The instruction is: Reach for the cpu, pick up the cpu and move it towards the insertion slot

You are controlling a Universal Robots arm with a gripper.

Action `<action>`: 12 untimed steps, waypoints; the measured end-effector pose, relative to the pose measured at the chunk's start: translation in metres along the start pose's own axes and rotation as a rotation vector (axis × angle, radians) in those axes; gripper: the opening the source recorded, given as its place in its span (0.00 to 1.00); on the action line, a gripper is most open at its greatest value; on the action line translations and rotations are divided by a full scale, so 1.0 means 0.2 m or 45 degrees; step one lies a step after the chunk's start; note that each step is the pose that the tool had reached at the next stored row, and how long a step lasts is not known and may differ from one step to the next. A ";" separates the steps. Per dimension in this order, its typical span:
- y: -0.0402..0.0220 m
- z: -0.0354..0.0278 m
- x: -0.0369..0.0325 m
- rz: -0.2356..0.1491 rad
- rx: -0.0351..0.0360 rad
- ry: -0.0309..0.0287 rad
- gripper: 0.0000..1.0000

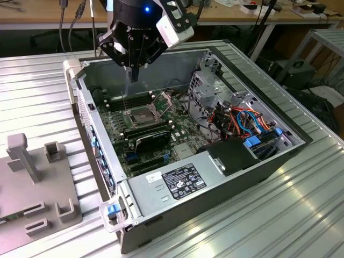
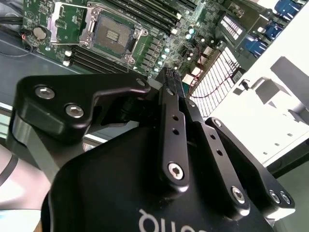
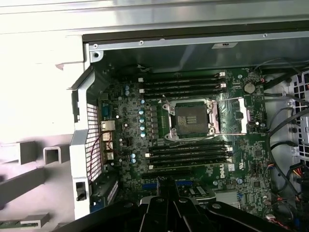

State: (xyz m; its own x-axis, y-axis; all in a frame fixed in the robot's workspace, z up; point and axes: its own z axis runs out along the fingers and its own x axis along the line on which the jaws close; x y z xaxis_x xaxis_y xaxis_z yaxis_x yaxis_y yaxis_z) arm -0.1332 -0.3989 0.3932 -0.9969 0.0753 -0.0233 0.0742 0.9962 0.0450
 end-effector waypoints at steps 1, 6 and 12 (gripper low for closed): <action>-0.001 0.000 0.010 0.000 -0.0001 0.0000 0.11; -0.003 0.000 0.040 0.000 -0.0002 -0.0001 0.11; -0.005 -0.001 0.067 0.000 -0.0002 -0.0001 0.11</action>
State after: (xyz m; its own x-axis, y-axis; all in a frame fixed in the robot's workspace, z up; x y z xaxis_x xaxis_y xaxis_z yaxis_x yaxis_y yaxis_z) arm -0.1466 -0.3988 0.3929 -0.9969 0.0753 -0.0233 0.0742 0.9962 0.0451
